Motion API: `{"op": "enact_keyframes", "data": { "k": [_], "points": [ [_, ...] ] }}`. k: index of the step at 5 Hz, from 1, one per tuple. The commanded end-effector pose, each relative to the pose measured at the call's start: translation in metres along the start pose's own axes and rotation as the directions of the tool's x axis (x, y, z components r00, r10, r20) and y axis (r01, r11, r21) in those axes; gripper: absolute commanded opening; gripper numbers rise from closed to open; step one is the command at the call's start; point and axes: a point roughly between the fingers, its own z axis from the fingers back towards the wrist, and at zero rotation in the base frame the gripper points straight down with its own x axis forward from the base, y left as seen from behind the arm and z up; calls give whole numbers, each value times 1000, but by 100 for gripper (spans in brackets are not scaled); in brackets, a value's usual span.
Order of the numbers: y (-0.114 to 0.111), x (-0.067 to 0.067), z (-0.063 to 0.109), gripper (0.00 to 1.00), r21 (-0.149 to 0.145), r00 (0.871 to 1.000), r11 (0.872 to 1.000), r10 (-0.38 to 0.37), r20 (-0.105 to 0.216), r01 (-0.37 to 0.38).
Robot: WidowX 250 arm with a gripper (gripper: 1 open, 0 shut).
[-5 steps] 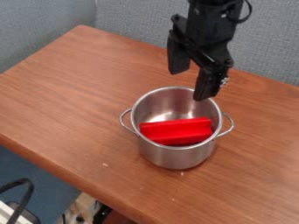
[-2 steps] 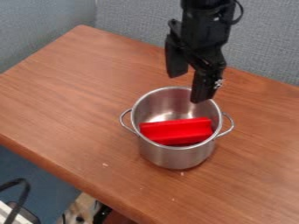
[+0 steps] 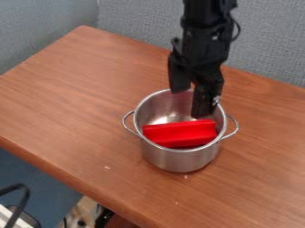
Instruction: Move the red object from the metal pot to the table
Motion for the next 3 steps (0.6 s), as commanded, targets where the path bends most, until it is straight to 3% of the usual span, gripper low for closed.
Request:
{"op": "enact_keyframes", "data": {
  "k": [1,3],
  "points": [
    [2,2,-4,100,8,999,1000,-11,30,11],
    [3,1,-20,100,14,999,1000,-27,35,27]
  ]
}}
